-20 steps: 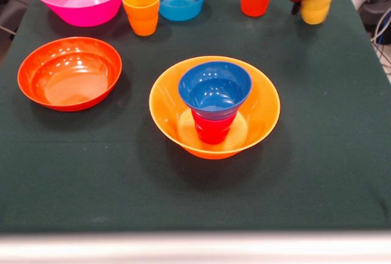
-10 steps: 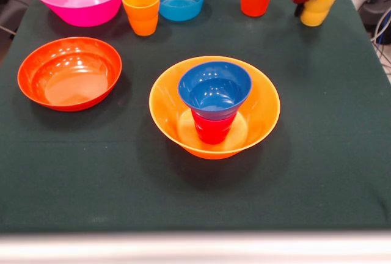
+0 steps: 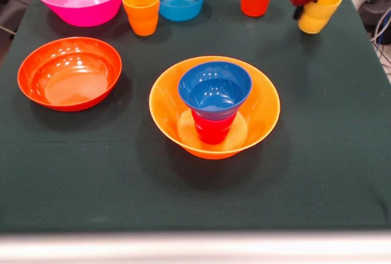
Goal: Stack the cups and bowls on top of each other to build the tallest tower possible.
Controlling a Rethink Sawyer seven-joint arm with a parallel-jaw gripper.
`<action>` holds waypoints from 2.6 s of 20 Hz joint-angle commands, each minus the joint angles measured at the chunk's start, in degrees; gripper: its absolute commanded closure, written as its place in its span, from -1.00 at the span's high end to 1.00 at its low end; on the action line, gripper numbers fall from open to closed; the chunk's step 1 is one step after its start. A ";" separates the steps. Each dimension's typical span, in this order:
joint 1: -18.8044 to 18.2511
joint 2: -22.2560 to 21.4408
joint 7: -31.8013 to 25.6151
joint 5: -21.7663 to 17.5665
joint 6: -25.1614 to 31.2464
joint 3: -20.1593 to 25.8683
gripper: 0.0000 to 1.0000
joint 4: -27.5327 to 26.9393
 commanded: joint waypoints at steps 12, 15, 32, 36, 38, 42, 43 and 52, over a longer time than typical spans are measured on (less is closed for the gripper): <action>-5.47 -3.52 -8.06 -4.81 16.67 2.14 -1.00 -15.77; -7.56 -3.31 -10.84 -4.54 17.63 3.64 -1.00 -16.57; -16.52 -1.89 -20.34 -4.85 27.72 11.86 -1.00 -21.69; -17.82 -2.02 -21.76 -4.87 30.57 13.53 -1.00 -22.62; -18.29 -2.07 -21.99 -4.85 32.03 14.31 -1.00 -23.12; -18.94 -0.96 -22.46 -5.03 33.27 15.70 -1.00 -24.94; -19.11 -0.70 -22.84 -5.22 33.47 16.11 -1.00 -25.50; -20.65 2.17 -26.85 -9.73 39.51 18.30 -1.00 -35.21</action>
